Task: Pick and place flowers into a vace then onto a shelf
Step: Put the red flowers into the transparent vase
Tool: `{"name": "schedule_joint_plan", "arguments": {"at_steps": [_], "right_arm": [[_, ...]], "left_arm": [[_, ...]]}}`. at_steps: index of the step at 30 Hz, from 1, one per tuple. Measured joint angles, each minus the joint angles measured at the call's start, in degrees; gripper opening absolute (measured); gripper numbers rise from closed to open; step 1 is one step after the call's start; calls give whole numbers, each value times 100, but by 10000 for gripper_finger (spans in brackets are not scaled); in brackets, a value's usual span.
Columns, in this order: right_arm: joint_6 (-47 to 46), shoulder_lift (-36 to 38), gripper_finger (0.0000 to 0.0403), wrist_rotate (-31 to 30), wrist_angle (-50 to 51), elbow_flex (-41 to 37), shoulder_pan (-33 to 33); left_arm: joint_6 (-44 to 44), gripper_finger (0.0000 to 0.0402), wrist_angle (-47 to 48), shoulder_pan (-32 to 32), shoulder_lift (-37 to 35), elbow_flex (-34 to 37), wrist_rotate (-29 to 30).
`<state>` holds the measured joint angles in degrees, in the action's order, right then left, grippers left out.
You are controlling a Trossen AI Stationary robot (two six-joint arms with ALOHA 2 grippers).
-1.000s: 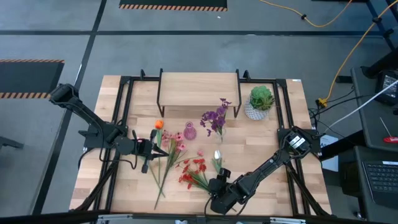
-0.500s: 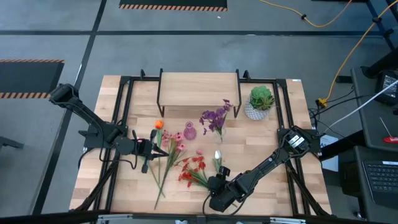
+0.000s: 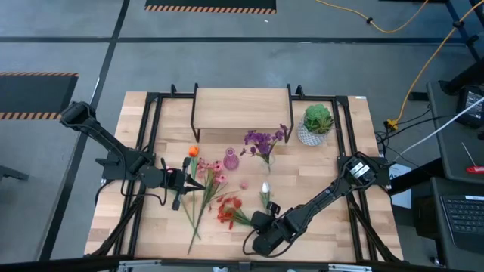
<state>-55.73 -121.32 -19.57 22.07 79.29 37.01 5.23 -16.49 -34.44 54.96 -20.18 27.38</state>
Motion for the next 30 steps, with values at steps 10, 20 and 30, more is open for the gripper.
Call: {"name": "schedule_joint_plan", "arguments": {"at_steps": [10,20,30], "right_arm": [[87,15,16,50,58,189,0],[223,403,10,-99,752,459,0],[403,983,9,-483,1592,467,46]], "left_arm": [[0,3,1,0,0,0,0],[0,3,-13,0,0,0,0],[0,3,-42,2,1,-2,0]]}}
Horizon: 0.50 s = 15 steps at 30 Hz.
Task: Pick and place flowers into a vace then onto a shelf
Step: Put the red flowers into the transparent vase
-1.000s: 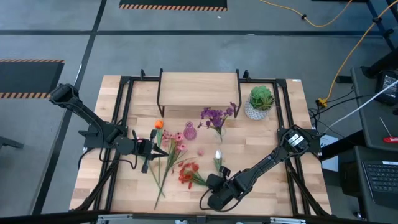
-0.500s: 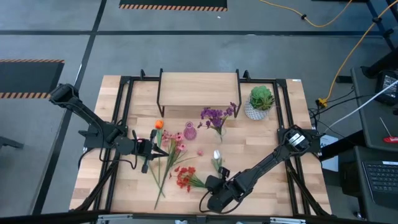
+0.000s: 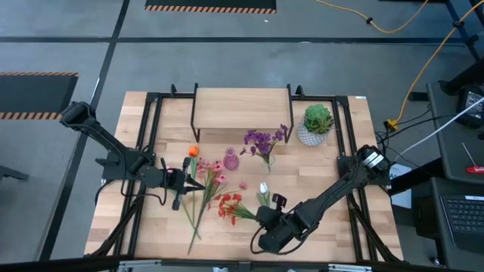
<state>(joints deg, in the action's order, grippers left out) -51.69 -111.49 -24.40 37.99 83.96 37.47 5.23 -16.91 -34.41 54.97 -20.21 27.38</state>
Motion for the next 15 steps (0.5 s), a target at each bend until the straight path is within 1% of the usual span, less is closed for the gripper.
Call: {"name": "schedule_joint_plan", "arguments": {"at_steps": [4,7,9,11,15], "right_arm": [[260,224,9,-192,175,-31,7],[277,517,9,-341,189,-250,18],[245,760,9,-405,74,-529,37],[305,984,8,-489,-368,-877,51],[867,1449,8,-562,-1712,-1787,65]], "left_arm": [[-2,3,-4,2,1,0,0],[-44,3,7,2,1,0,0],[-45,3,-2,2,1,0,2],[-46,3,7,2,1,0,1],[-45,4,11,2,0,0,0]]}}
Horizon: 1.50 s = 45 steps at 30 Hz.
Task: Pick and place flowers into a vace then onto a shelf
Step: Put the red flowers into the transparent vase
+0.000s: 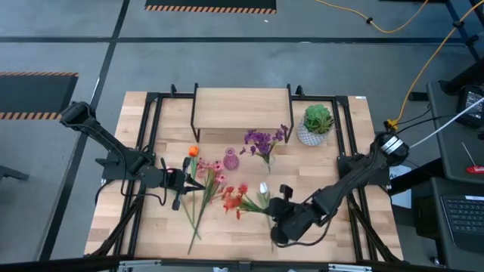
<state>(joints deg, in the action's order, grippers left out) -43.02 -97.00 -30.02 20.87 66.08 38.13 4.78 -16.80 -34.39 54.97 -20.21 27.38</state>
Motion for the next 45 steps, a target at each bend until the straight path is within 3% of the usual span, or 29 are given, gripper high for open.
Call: {"name": "schedule_joint_plan", "arguments": {"at_steps": [5,9,16,20,26,36,45], "right_arm": [[926,604,8,-400,-1914,-1278,-4],[1882,978,8,-382,-3765,-2298,-60],[3532,1142,8,592,-6851,-3701,-440],[4052,1142,8,1305,-8019,-4194,-825],[4494,1144,8,1923,-8775,-4463,-1286],[5418,1183,8,2258,-9620,-4465,-1524],[6474,1618,8,2116,-9908,-4463,-1523]], "left_arm": [[0,4,10,0,-1,0,6],[0,4,29,0,-1,0,14],[0,4,5,14,-1,0,159],[0,4,-18,24,-1,0,403],[-48,4,-17,131,-1,0,475],[-643,4,-420,576,1,2,1055],[-1152,4,-564,932,1,2,1058]]}}
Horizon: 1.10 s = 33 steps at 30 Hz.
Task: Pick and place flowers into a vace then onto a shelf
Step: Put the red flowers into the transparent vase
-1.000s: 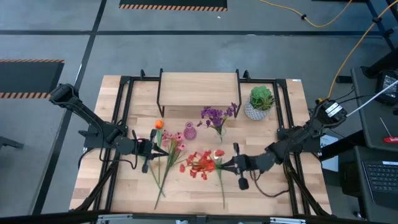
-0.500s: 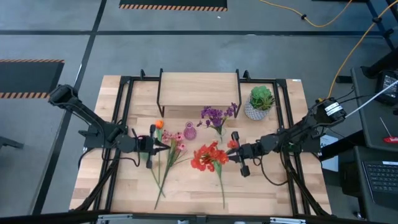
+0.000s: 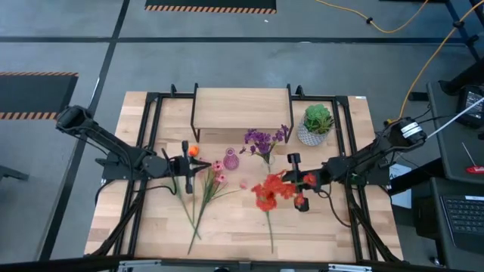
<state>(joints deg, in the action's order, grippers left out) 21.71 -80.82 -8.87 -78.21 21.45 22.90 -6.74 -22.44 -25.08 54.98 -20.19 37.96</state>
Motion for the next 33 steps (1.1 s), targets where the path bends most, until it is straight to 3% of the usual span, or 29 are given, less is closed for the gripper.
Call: {"name": "schedule_joint_plan", "arguments": {"at_steps": [5,13,33], "right_arm": [[414,107,8,-648,-278,0,-149],[397,114,8,-655,-643,0,-631],[441,-268,8,-673,-1117,0,-883]], "left_arm": [[-6,4,4,122,-1,0,0],[-6,4,12,163,-1,0,-2],[-205,4,48,163,-1,0,-9]]}}
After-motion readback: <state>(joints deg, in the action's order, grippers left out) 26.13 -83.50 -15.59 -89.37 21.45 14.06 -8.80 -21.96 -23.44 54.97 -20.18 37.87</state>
